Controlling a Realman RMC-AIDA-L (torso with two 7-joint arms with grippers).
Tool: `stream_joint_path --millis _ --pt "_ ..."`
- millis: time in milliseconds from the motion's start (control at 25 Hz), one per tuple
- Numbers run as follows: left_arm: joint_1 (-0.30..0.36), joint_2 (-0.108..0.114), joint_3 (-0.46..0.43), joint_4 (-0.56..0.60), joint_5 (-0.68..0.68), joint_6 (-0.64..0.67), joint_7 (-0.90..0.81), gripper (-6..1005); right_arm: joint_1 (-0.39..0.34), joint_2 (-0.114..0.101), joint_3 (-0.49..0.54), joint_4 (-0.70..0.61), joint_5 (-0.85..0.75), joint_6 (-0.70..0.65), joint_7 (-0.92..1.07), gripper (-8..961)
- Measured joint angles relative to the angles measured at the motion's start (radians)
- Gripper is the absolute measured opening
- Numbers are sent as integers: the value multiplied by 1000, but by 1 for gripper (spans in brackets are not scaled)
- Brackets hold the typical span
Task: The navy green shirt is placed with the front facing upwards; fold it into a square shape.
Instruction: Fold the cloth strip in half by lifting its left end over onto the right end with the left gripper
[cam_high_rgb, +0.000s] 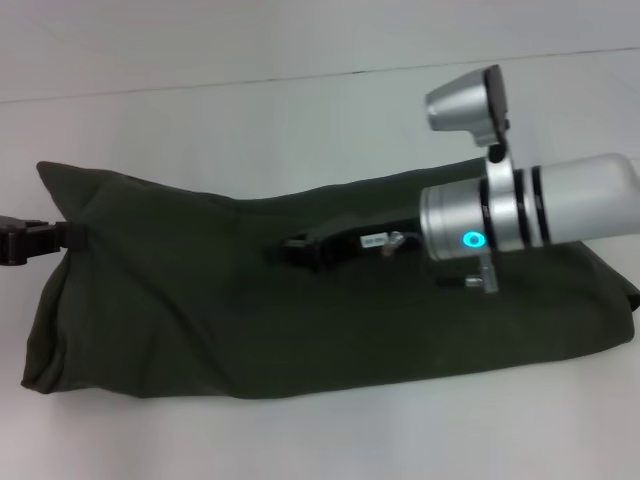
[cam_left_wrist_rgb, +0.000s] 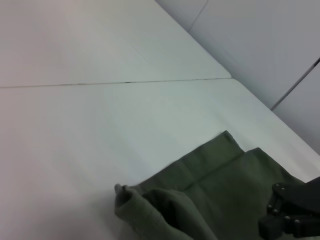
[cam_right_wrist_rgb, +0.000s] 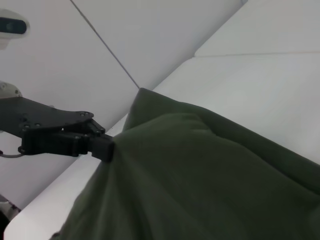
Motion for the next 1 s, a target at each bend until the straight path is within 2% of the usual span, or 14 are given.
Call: stream_joint_path --millis 600,1000 --pt "-5 -2 1 -12 -1 17 2 20 156 10 -4 117 31 95 -16 7" --pt "-6 12 -4 -20 -1 33 -4 19 198 11 -12 144 38 120 -18 7"
